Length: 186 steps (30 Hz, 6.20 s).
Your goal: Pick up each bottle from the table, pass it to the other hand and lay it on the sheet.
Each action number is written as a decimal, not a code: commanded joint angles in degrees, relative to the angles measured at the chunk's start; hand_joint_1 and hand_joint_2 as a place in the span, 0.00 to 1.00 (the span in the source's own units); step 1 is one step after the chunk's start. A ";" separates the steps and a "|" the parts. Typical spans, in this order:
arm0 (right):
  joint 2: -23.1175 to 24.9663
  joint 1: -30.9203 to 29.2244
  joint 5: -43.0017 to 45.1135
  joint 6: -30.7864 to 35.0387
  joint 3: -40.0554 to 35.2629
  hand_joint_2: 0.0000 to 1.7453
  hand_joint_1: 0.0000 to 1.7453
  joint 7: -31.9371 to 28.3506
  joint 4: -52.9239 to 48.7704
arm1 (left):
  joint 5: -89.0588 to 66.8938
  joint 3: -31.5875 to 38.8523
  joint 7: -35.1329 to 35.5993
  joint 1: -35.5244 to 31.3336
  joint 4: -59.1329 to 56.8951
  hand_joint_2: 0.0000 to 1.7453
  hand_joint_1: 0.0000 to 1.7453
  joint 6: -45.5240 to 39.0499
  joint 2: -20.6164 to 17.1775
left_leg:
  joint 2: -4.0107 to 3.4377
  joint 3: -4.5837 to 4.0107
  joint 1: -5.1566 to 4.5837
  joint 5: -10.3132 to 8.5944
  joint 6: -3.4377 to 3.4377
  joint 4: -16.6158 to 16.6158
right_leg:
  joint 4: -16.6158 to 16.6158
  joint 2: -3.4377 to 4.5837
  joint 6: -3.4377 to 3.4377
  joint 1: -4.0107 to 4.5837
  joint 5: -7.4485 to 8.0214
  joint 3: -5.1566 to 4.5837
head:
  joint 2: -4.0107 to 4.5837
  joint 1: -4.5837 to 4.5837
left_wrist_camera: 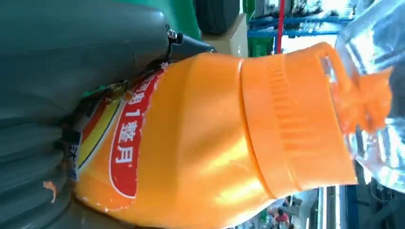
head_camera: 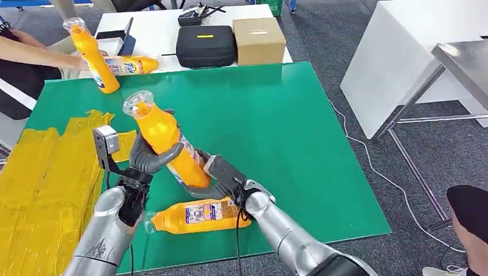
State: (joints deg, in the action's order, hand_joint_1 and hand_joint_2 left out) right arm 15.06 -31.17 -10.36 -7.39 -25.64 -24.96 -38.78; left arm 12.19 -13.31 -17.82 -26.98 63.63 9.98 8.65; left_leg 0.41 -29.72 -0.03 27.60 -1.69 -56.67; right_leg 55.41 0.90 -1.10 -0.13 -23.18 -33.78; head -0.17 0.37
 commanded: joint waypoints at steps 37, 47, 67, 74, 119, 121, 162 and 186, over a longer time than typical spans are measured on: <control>-5.09 3.50 -1.58 2.08 3.50 1.00 0.00 -0.43 -10.97 | -95.96 -2.10 5.91 -20.56 -19.25 1.00 1.00 -9.55 -20.02 | 0.00 0.01 0.05 0.00 0.08 -0.03 | 0.04 -0.11 0.02 0.06 -0.03 0.00 | 0.00 0.02; -5.42 4.41 -1.21 0.54 3.20 1.00 0.00 -0.24 -15.10 | -93.61 -0.78 4.80 -24.10 -26.51 1.00 1.00 -7.86 -22.43 | -0.02 0.03 0.04 0.02 0.09 -0.03 | 0.06 -0.08 0.01 0.05 -0.04 0.03 | 0.00 0.00; -5.57 4.78 0.10 0.06 3.06 1.00 0.00 -0.99 -20.25 | -91.92 0.86 3.43 -25.55 -32.59 1.00 1.00 -7.82 -24.18 | -0.02 0.09 0.06 0.03 0.11 0.00 | 0.03 -0.11 0.01 0.06 -0.07 0.12 | 0.00 0.02; -5.51 5.02 0.18 0.80 3.06 1.00 0.00 -2.37 -21.32 | -91.79 0.95 3.49 -25.47 -32.84 1.00 1.00 -7.50 -24.40 | -0.03 0.10 0.06 0.03 0.13 0.00 | 0.03 -0.10 0.03 0.05 -0.06 0.11 | 0.00 0.00; -6.26 6.92 -1.73 5.30 3.29 1.00 0.00 1.95 -30.49 | -88.06 -1.15 3.57 -24.71 -44.95 1.00 0.00 -0.70 -18.73 | -0.01 0.03 0.00 -0.01 0.07 0.02 | -0.02 -0.08 0.01 0.01 -0.01 0.04 | 0.00 0.00; -6.41 7.15 -1.67 5.36 3.51 1.00 0.00 1.97 -30.23 | -88.25 -1.62 2.50 -24.47 -43.71 1.00 0.00 -1.79 -18.85 | 0.00 0.06 0.02 -0.01 0.09 0.02 | -0.03 -0.11 0.01 0.03 -0.03 0.08 | 0.00 0.00; -6.19 7.37 -23.40 11.78 -1.93 1.00 0.00 13.48 -25.40 | -82.45 4.73 2.38 -7.84 5.33 0.00 0.00 -11.27 -13.88 | -0.05 0.18 0.00 0.02 0.10 0.08 | -0.09 -0.08 0.00 0.01 -0.03 0.19 | 0.00 0.00; -14.14 11.41 -27.21 2.73 -20.52 1.00 0.00 13.72 -39.06 | -46.15 15.62 -5.49 -3.01 -1.42 1.00 0.00 -13.29 -8.00 | -0.02 0.19 0.00 0.04 0.09 0.08 | -0.09 -0.11 0.00 0.01 -0.06 0.20 | 0.00 0.00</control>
State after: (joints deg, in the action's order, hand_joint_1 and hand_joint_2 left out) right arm 5.38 -19.37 -37.05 -4.63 -42.78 -13.18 -74.80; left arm -37.09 -2.62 -22.73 -29.37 64.43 -4.50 -1.64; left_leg 0.36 -29.74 -0.06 27.60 -1.68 -56.66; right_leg 55.40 0.93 -1.09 -0.15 -23.18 -33.81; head -0.17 0.37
